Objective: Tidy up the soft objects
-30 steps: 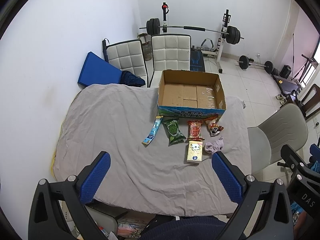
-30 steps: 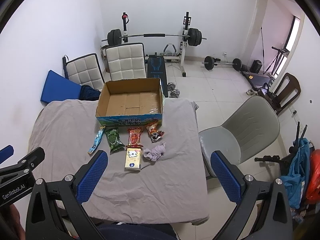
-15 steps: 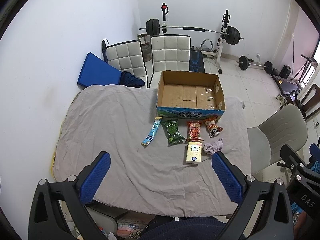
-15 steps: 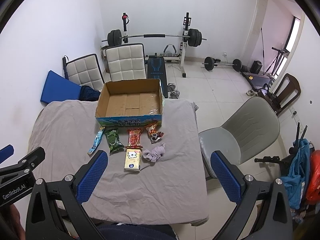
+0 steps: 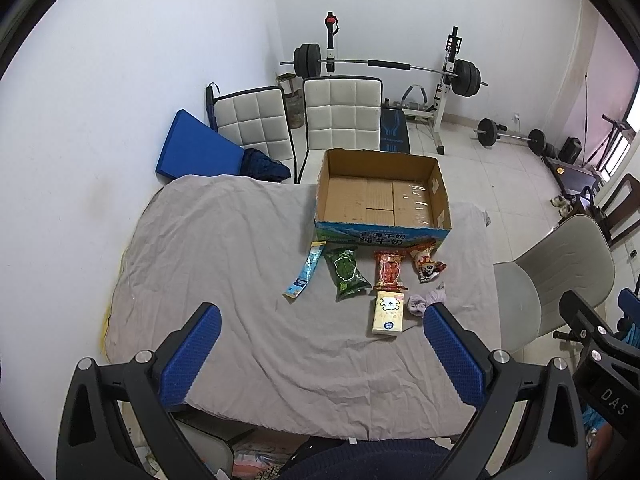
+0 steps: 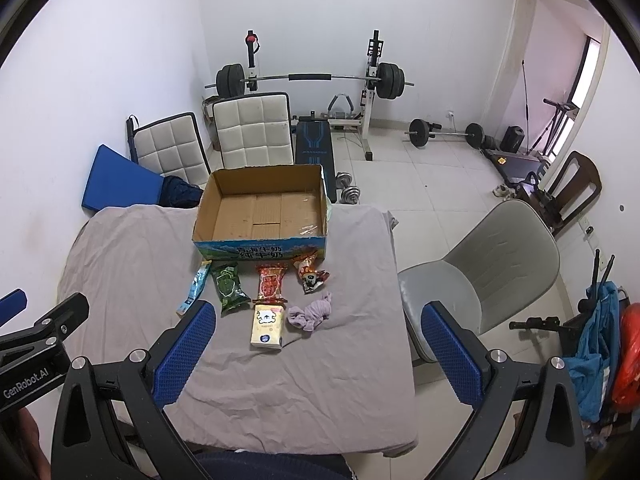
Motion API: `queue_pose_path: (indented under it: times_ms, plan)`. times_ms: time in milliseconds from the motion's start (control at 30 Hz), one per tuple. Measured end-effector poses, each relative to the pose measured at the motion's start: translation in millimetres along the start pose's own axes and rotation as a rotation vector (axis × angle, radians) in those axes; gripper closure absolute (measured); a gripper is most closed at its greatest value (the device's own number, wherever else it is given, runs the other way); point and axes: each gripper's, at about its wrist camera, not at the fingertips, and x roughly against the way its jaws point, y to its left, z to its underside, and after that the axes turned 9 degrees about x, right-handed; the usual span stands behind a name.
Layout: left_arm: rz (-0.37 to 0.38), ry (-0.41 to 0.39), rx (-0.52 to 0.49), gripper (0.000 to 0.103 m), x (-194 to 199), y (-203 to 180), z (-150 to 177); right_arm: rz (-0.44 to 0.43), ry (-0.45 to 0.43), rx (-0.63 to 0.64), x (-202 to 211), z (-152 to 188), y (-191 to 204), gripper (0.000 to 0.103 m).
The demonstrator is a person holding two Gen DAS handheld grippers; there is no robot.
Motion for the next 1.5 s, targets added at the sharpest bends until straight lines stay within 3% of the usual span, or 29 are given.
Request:
queue_pose_path:
  times_ms: [200, 367, 533, 700, 867, 1000, 1100, 1167, 1200, 1233, 1300, 1500]
  plan:
    - [0.004, 0.005, 0.007, 0.0, -12.7, -2.4, -6.6, -0.002, 0.069, -0.037, -29.8, -4.3, -16.4, 0.0]
    - [0.022, 0.067, 0.011, 0.0, -60.5, -11.3, -17.9, -0.009, 0.182, -0.068, -89.6, -3.3, -44.6, 0.0]
    - [0.001, 0.207, -0.015, 0.0, -140.9, -28.8, -15.7, -0.06, 0.363, -0.128, -190.0, 12.7, -69.1, 0.0]
    - [0.032, 0.374, -0.016, 0.001, -231.8, -54.9, 2.6, -0.125, 0.512, -0.181, -296.5, 35.0, -73.8, 0.0]
    - [0.004, 0.515, -0.028, 0.003, -313.9, -85.5, 26.4, -0.197, 0.641, -0.292, -393.5, 58.4, -70.4, 0.0]
    - [-0.029, 0.593, -0.029, 0.003, -365.4, -96.2, 42.7, -0.309, 0.759, -0.461, -457.5, 83.8, -66.5, 0.001]
    - [-0.046, 0.633, -0.017, 0.004, -391.1, -93.2, 49.5, -0.366, 0.805, -0.568, -487.9, 100.1, -61.4, 0.005]
    - [-0.056, 0.66, -0.012, 0.004, -404.5, -92.1, 54.6, -0.413, 0.837, -0.637, -507.3, 112.7, -55.8, 0.016]
    - [-0.056, 0.671, -0.007, 0.004, -409.3, -91.2, 57.7, -0.426, 0.854, -0.645, -514.9, 116.9, -52.9, 0.032]
    - [-0.059, 0.681, -0.003, 0.004, -413.5, -90.3, 60.8, -0.435, 0.87, -0.639, -519.1, 117.7, -50.6, 0.052]
    - [-0.062, 0.702, -0.002, 0.004, -418.6, -89.1, 66.2, -0.444, 0.909, -0.584, -522.6, 121.7, -45.5, 0.063]
    - [0.008, 0.772, -0.007, 0.004, -433.7, -97.1, 86.6, -0.275, 0.94, -0.085, -504.3, 113.6, -40.4, 0.066]
